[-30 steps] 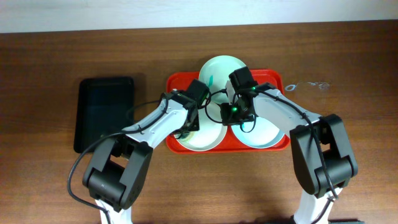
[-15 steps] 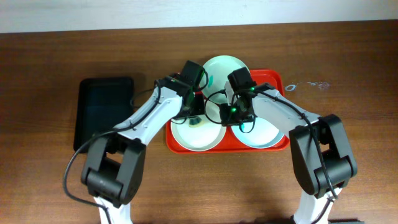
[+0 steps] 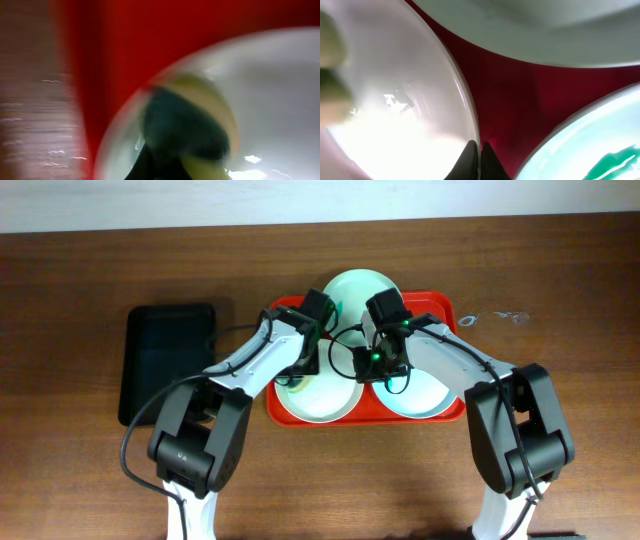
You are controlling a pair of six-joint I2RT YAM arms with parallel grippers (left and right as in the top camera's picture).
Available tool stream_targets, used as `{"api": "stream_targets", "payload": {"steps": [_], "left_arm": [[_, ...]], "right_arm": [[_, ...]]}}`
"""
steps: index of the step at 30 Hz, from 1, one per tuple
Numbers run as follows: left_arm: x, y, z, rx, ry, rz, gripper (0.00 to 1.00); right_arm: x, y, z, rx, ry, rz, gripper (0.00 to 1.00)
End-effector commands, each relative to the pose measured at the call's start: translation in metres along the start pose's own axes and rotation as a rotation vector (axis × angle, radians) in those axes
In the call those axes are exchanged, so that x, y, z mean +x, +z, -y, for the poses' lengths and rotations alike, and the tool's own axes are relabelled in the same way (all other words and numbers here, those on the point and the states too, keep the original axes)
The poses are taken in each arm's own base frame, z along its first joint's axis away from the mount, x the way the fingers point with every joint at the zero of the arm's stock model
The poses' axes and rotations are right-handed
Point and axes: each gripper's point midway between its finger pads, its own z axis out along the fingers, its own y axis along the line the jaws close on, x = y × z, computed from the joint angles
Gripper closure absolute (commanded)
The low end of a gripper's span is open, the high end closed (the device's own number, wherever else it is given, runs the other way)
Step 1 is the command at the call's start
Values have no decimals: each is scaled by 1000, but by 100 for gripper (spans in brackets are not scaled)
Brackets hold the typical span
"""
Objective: Clean dirty plates on tray and stack at the side
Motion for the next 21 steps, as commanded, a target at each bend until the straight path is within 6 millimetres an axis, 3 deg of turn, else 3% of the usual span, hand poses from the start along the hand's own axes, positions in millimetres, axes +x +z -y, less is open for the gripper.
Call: {"api": "stream_targets", "payload": {"steps": [1,5,7,8,10,14,17,21], "left_arm": [[-22,0,-56,-317,18,110,100],[-37,-23,-48,-258,-6,138,100],[-47,-43,-40,-180,-30,153,100],[-56,-64,-37,-104,-72,164,100],[-62,-80,-42,-53,-127,177,100],[-66,-97,-71,34,-223,151,100],[-55,-87,-105,4,-282,61,100],[-36,-74,-151,-57,-358,-47,100]], "right_arm": [[-2,-4,5,35,-12,8,96],[-6,-6,4,34,-15,17,96],[-8,-9,4,44,-16,23,96],[-11,-16,9,84,-17,33,96],[-13,-26,11,118,-18,40,96],[-21,-62,12,239,-43,71,96],[-31,-93,4,359,-93,125,96],[-43,-137,-23,526,-192,209,96]]}}
